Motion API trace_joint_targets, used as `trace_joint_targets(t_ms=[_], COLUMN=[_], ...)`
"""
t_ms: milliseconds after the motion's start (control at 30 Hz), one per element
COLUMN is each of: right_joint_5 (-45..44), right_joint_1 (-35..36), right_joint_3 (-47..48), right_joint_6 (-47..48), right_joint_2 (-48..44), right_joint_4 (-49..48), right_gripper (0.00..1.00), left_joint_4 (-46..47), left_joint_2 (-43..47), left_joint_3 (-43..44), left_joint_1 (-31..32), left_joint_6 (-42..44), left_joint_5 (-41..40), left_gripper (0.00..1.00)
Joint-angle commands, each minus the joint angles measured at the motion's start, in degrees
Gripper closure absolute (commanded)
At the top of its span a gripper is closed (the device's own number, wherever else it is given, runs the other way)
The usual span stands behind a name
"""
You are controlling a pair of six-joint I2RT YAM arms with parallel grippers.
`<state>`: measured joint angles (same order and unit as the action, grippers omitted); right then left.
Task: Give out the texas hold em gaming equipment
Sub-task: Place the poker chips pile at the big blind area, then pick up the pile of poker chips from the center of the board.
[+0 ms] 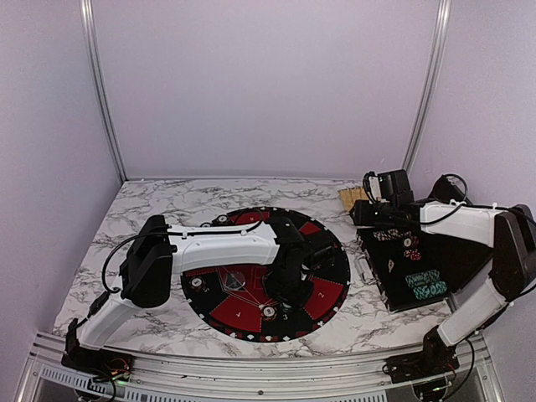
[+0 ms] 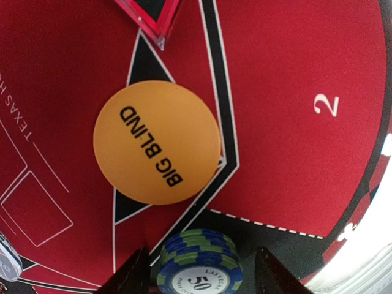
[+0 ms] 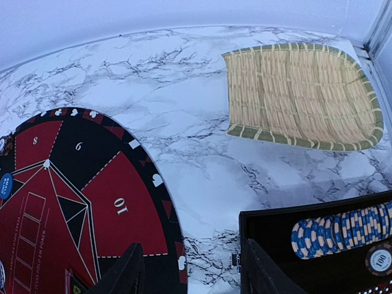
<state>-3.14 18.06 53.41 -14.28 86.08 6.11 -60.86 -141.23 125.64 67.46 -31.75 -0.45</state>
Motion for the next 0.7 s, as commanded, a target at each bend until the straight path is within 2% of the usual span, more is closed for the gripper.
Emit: trace_joint_targets(t_ms=[0,333,467,667], right_joint_5=[-0.8,-1.1,-0.8,0.1], right_joint_1=[-0.6,-0.6,-0.6,-0.5], right_joint_3=[0.3,0.4,0.5,0.6], right_joint_6=[0.7,0.8,0.9,0.9], right_joint_2=[-1.9,-1.3,-0.6,0.4], right_joint_4=[0.5,0.8,0.8,0.8], right_gripper=[0.47,0.47,0.47,0.47], left_joint_4=[-1.6,-1.5,-1.4,-1.3], left_joint_2=[2.4,10.6,15.4,22.0], left_joint_3=[1.9,0.7,-4.0,-12.0], left_joint_1=[0.2,-3.9,-8.5,-18.9], left_joint_6=[0.7,1.7,2.9,5.7], left_joint_5=[-0.5,-2.2,-4.2,-6.2], left_gripper=[0.39,0.35,0.35,0.35])
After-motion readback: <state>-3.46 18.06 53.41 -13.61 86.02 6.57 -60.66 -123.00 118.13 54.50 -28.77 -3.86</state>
